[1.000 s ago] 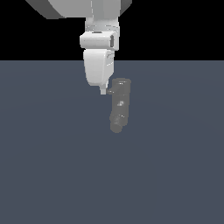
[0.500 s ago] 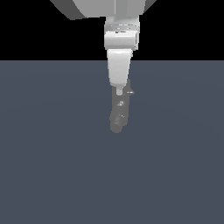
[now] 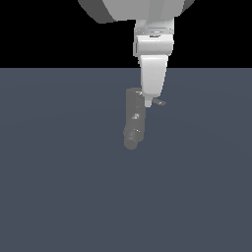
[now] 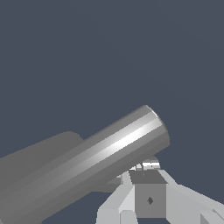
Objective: Turn on the faucet by rotating a designated handle.
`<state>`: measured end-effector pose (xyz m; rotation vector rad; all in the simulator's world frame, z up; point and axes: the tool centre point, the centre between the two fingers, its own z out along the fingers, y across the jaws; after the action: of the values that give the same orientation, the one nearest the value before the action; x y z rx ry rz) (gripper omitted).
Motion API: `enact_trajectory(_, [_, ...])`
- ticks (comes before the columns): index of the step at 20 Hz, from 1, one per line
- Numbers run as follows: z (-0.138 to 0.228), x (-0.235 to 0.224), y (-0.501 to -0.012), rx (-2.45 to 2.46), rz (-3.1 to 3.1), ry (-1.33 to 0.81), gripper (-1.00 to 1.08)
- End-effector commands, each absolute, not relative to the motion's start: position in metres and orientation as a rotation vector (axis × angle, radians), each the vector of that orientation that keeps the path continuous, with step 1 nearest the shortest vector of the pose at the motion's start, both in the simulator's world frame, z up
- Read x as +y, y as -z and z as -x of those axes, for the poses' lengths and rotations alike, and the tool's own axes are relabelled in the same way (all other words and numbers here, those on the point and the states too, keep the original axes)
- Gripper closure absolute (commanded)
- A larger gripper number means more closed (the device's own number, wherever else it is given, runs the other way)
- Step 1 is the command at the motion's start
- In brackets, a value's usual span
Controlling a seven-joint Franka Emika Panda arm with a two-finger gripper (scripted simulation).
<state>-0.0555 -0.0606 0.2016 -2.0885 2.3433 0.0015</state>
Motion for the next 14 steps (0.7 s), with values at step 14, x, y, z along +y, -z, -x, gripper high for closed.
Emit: enact_trajectory(14, [0.019,-0.122,-0.201,2.368,2.063,0.000,1.08])
